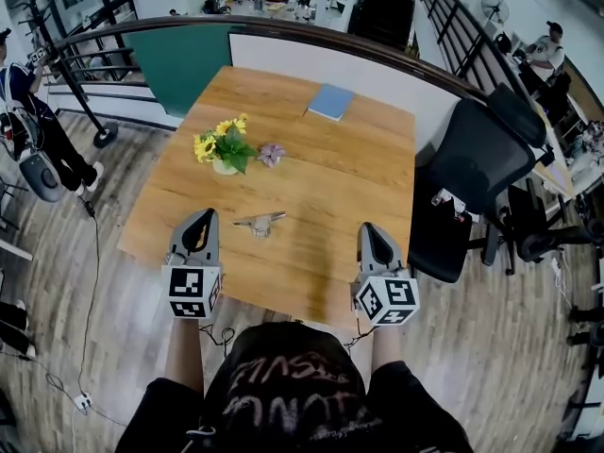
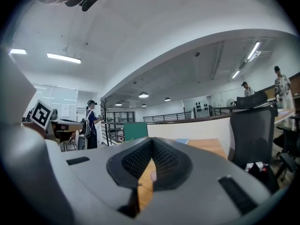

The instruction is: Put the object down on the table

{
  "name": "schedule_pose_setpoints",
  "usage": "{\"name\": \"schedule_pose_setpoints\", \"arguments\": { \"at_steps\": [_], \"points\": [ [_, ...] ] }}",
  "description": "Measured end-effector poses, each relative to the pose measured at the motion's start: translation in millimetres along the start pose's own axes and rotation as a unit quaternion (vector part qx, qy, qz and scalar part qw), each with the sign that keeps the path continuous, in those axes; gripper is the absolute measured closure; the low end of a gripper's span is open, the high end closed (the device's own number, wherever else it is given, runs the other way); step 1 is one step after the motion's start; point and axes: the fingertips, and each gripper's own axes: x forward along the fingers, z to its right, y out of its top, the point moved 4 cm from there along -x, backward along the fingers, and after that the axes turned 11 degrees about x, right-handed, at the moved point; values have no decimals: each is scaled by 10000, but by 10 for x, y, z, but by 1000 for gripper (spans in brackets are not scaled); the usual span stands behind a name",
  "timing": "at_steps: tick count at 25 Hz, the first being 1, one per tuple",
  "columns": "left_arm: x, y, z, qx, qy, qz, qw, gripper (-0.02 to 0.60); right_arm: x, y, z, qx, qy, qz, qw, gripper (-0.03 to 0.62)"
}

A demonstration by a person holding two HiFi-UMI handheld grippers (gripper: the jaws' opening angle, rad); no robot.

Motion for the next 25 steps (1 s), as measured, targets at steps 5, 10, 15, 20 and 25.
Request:
{"name": "schedule_pose_setpoints", "arguments": {
  "at_steps": [5, 10, 15, 20, 25],
  "points": [
    [-52, 26, -8, 29, 85, 48, 9999, 569, -64, 1, 7, -128, -30, 48, 9999, 590],
    [-80, 70, -4, 58, 147, 96, 9998, 569, -117, 9, 46, -149, -39, 72, 9999, 591],
    [-81, 93, 13, 66, 140, 134, 9998, 569, -140, 11, 59, -128, -52, 97, 9999, 591],
    [-94, 129, 1, 110, 198, 202, 9995, 569, -165, 42, 60, -167, -61, 134, 9998, 591],
    [-98, 150, 15, 147, 222, 266, 9993, 569, -199, 89, 126, -121, -120, 210, 9996, 591]
  ]
}}
